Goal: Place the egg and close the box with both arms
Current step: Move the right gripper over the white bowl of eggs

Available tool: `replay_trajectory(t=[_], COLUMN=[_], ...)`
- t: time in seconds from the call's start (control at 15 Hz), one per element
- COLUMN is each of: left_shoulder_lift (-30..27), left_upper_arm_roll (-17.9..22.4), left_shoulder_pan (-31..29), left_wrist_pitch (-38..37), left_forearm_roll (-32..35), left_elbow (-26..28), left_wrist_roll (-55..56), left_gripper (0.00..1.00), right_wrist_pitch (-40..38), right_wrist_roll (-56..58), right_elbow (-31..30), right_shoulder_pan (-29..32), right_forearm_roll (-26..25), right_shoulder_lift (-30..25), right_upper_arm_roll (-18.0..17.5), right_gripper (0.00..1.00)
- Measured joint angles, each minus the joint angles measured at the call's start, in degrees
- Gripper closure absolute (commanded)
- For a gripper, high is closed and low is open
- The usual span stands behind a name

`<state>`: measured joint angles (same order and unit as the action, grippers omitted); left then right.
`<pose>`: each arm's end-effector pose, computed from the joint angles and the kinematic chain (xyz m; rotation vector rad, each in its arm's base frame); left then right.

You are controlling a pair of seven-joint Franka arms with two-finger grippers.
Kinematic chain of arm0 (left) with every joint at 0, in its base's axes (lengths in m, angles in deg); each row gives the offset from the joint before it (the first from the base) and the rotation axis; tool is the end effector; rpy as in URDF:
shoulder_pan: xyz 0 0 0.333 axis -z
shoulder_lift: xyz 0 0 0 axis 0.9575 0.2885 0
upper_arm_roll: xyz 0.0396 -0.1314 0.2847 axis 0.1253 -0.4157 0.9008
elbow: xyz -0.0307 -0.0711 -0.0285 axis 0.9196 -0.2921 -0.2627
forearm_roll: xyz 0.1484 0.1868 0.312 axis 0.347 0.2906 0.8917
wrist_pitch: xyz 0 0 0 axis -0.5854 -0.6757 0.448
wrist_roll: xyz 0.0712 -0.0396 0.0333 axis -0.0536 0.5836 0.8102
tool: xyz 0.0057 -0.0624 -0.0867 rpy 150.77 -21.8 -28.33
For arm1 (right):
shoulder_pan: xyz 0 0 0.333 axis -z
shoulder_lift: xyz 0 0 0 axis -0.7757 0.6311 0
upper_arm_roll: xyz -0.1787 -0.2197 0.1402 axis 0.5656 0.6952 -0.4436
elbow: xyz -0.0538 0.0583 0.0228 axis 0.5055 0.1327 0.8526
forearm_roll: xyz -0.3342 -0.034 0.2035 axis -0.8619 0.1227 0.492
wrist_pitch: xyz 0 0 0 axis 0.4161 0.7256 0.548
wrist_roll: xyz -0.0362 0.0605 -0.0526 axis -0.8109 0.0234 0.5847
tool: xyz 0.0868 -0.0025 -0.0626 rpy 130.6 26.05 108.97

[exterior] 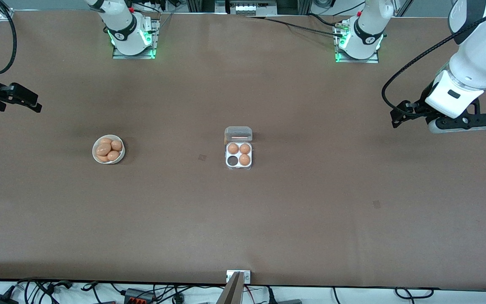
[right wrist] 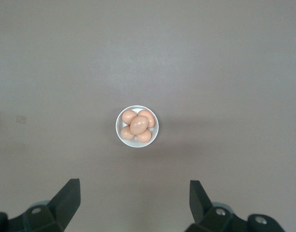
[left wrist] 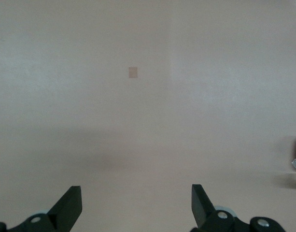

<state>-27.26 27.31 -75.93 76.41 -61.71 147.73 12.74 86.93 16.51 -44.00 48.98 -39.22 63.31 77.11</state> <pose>0.5556 -0.0700 0.5442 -3.1239 -0.1663 -0.0802 0.5576 -0.0311 0.5891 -3.1395 0.0388 0.0012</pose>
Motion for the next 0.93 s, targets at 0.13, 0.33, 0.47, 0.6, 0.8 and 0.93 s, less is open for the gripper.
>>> replay_trajectory(t=[0.13,0.33,0.47,0.6,0.8,0.93], left_shoulder_lift=[0.0,0.0,0.0,0.0,0.0,0.0], left_upper_arm_roll=[0.0,0.0,0.0,0.0,0.0,0.0], left_shoulder_pan=[0.0,0.0,0.0,0.0,0.0,0.0], left_wrist_pitch=[0.0,0.0,0.0,0.0,0.0,0.0], left_forearm_roll=[0.0,0.0,0.0,0.0,0.0,0.0], left_elbow=[0.0,0.0,0.0,0.0,0.0,0.0], left_wrist_roll=[0.0,0.0,0.0,0.0,0.0,0.0], left_gripper=[0.0,0.0,0.0,0.0,0.0,0.0], right_wrist_pitch=[0.0,-0.1,-0.1,-0.1,0.3,0.7], right_wrist_roll=[0.0,0.1,0.9,1.5,1.7,1.7], right_elbow=[-0.1,-0.4,-0.9,-1.4,-1.8,-1.9], right_shoulder_pan=[0.0,0.0,0.0,0.0,0.3,0.4], right_forearm_roll=[0.0,0.0,0.0,-0.1,-0.3,-0.3], right_shoulder_lift=[0.0,0.0,0.4,1.9,6.5,10.3], right_upper_arm_roll=[0.0,-0.1,-0.1,-0.1,0.0,0.0], right_gripper=[0.0,0.0,0.0,0.0,0.0,0.0])
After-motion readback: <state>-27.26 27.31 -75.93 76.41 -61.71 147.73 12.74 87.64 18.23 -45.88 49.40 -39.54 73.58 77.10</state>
